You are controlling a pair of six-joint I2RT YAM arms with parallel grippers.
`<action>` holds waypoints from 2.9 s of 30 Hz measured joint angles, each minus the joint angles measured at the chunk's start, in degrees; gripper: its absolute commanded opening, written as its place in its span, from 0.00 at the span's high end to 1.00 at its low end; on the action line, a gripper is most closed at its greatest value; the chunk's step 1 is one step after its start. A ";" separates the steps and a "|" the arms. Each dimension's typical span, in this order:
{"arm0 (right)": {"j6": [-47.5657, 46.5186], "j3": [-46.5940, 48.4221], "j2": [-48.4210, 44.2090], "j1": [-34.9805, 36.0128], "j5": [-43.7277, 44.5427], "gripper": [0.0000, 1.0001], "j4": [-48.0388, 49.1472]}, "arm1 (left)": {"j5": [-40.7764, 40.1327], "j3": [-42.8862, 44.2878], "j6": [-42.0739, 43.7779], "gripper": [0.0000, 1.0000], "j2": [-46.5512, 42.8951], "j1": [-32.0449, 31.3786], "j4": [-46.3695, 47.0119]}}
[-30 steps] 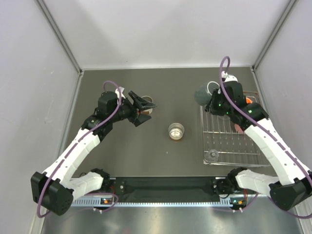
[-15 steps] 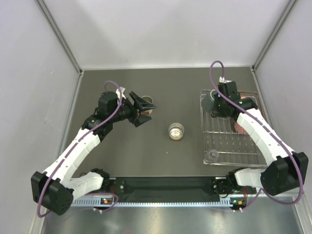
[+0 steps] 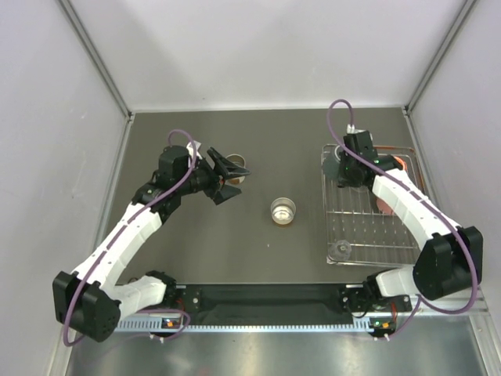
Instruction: Load the cups into the dish rack
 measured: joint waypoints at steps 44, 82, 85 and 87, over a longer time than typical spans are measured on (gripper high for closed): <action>0.46 -2.91 9.22 -3.43 2.14 1.00 10.49 | 2.80 2.36 2.54 0.21 2.36 3.08 -2.78; 0.83 -3.63 11.93 -2.56 1.90 0.35 12.90 | 3.41 2.36 2.67 0.21 1.79 3.37 -3.63; 1.62 -3.63 9.51 -2.27 0.74 0.32 11.93 | 3.43 2.36 3.32 0.21 1.79 3.37 -4.00; 2.10 -3.63 7.06 -2.03 -0.09 0.30 10.95 | 3.45 2.36 3.91 0.21 1.81 3.37 -4.44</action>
